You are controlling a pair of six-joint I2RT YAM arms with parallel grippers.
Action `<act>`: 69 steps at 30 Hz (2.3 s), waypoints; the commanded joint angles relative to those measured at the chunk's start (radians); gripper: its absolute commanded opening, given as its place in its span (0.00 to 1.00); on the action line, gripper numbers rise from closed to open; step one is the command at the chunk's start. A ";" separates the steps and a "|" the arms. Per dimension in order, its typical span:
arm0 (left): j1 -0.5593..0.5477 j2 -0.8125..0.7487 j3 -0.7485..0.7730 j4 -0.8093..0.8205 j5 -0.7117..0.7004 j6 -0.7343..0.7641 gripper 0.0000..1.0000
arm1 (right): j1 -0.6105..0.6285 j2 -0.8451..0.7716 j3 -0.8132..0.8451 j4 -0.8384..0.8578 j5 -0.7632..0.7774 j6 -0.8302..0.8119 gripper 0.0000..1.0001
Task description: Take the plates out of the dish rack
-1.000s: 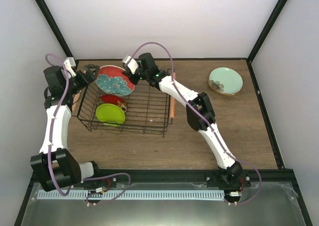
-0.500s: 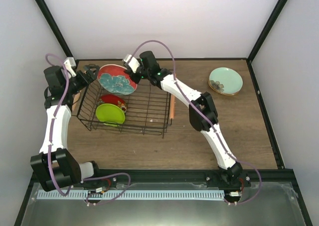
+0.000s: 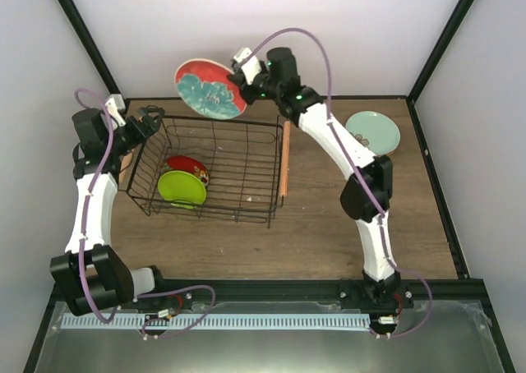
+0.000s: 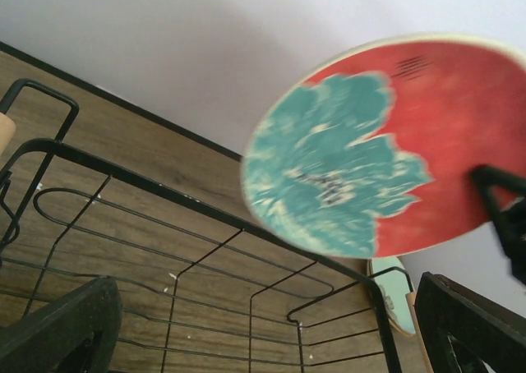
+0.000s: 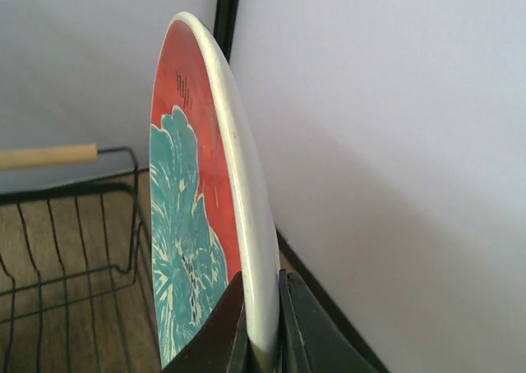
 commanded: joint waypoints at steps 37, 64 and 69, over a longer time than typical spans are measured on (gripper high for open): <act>-0.015 0.026 0.012 0.024 0.010 0.010 1.00 | -0.908 -0.501 -0.791 0.162 0.074 1.085 0.01; -0.014 0.023 0.018 0.015 0.014 0.012 1.00 | -0.946 -0.361 -0.907 0.305 -0.038 1.212 0.01; -0.015 0.024 0.020 0.015 0.014 0.007 1.00 | -0.940 -0.351 -0.903 0.298 -0.013 1.213 0.01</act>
